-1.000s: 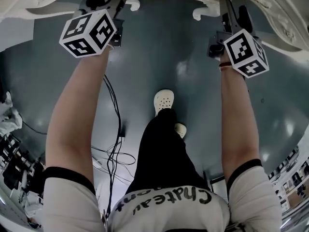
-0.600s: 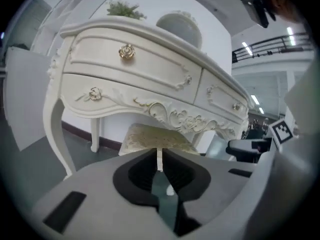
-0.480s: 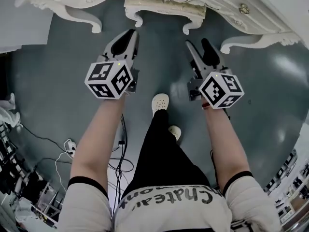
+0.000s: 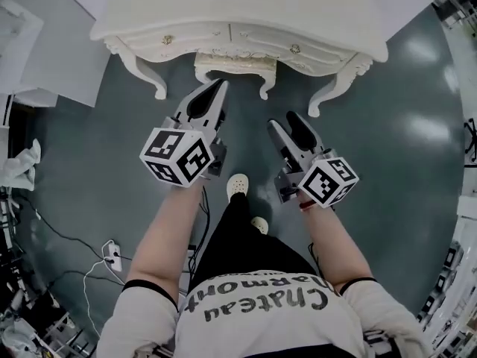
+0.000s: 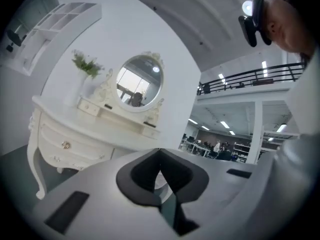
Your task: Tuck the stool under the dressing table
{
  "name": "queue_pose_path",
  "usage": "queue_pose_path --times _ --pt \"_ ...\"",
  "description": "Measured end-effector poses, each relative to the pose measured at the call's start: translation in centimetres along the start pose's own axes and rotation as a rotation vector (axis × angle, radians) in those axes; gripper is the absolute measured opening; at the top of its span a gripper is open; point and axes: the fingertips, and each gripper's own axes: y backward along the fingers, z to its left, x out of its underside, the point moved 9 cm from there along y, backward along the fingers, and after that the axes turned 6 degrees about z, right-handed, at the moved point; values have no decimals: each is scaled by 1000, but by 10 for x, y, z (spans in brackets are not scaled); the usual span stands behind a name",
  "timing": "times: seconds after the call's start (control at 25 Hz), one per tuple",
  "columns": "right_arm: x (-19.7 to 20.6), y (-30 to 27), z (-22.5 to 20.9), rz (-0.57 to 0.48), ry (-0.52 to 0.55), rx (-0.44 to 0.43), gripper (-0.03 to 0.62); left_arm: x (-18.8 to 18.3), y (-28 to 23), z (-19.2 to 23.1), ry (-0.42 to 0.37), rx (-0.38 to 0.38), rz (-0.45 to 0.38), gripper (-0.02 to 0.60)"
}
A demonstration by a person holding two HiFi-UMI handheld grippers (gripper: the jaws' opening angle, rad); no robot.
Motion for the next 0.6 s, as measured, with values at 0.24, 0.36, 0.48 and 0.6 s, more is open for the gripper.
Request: queue_pose_path --times 0.24,0.36,0.48,0.6 --pt "-73 41 81 -78 54 -85 307 -97 64 -93 -90 158 -38 23" --pt "-120 55 136 -101 164 -143 307 -145 99 -132 -144 235 -78 23" --pt "-157 56 186 -146 253 -226 307 -182 125 -149 -193 304 -131 23" --pt "-178 58 231 -161 320 -289 307 -206 142 -153 -208 337 -177 23"
